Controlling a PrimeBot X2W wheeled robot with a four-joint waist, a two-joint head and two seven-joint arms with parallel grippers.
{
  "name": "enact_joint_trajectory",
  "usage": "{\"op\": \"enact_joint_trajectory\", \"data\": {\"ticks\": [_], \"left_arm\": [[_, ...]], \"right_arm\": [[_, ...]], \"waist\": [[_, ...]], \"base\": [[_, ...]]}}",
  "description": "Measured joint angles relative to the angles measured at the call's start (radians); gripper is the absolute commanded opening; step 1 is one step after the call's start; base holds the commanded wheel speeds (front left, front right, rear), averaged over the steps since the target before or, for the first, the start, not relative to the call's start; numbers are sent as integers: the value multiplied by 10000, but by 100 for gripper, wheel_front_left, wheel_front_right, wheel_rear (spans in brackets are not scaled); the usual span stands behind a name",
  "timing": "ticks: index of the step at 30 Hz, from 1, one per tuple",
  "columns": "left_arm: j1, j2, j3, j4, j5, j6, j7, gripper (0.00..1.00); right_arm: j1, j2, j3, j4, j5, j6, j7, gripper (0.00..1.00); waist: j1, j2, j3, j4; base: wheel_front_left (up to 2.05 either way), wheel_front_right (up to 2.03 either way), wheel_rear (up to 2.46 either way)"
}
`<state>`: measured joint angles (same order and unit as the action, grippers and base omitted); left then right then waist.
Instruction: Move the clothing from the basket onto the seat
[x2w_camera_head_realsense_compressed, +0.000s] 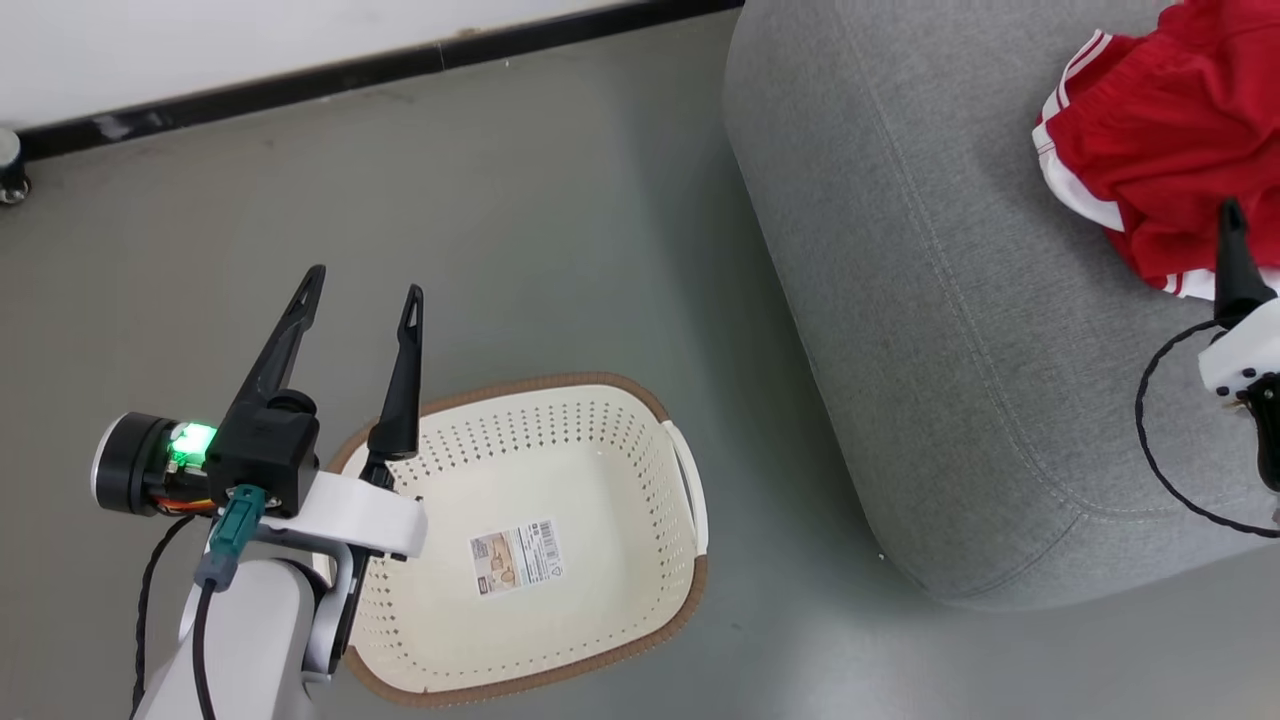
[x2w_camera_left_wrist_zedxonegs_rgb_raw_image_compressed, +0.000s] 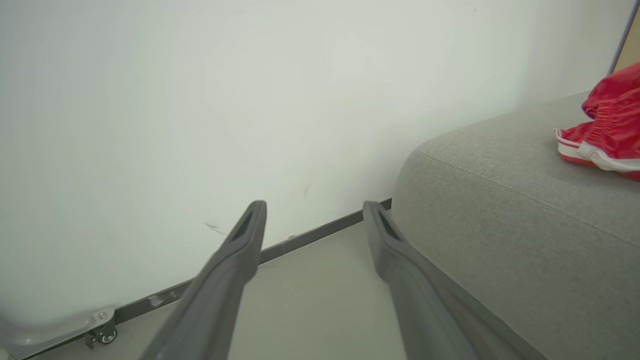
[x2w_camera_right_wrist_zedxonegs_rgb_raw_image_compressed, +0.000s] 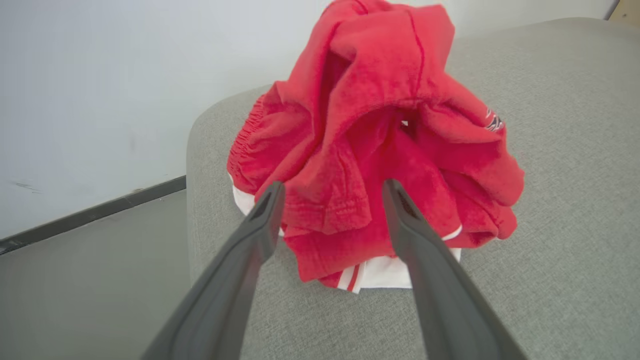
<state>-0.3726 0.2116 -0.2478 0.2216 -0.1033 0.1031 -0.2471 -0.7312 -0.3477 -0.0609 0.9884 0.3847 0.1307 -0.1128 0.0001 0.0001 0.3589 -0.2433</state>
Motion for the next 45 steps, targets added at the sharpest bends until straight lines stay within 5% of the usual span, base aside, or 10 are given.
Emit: {"op": "enact_joint_trajectory", "data": {"ticks": [19, 45], "left_arm": [[1278, -343, 535, 345, -265, 571, -56, 100], [2627, -959, 637, 357, -414, 991, -56, 100]], "right_arm": [[1002, 477, 1647, -1843, 428, 0, -861, 100], [3566, 1592, 2192, -4312, -155, 0, -1338, 100]], "waist": [[0, 0, -1364, 352], [0, 0, -3292, 1646]], "base": [[0, 0, 0], [0, 0, 0]]}}
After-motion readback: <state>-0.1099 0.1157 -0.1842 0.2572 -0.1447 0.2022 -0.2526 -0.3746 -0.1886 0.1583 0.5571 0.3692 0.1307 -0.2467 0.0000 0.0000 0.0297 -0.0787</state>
